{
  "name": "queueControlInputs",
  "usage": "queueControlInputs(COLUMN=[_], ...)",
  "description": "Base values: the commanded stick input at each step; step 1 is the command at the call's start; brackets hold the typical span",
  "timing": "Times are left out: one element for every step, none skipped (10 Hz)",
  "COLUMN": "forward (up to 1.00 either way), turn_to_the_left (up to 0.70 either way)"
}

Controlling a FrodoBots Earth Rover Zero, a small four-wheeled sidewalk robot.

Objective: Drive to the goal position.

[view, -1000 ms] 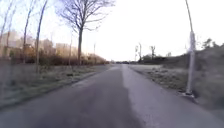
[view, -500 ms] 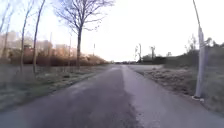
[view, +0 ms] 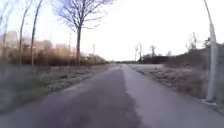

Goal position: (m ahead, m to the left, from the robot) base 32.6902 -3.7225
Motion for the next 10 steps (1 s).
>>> queueControlInputs(forward=[0.85, 0.85, 0.85, 0.85, 0.85, 0.85, 0.85, 0.85, 0.85, 0.85], turn_to_the_left=[0.0, 0.0, -0.2, -0.34, -0.07, 0.0, 0.0, 0.0, 0.0, 0.0])
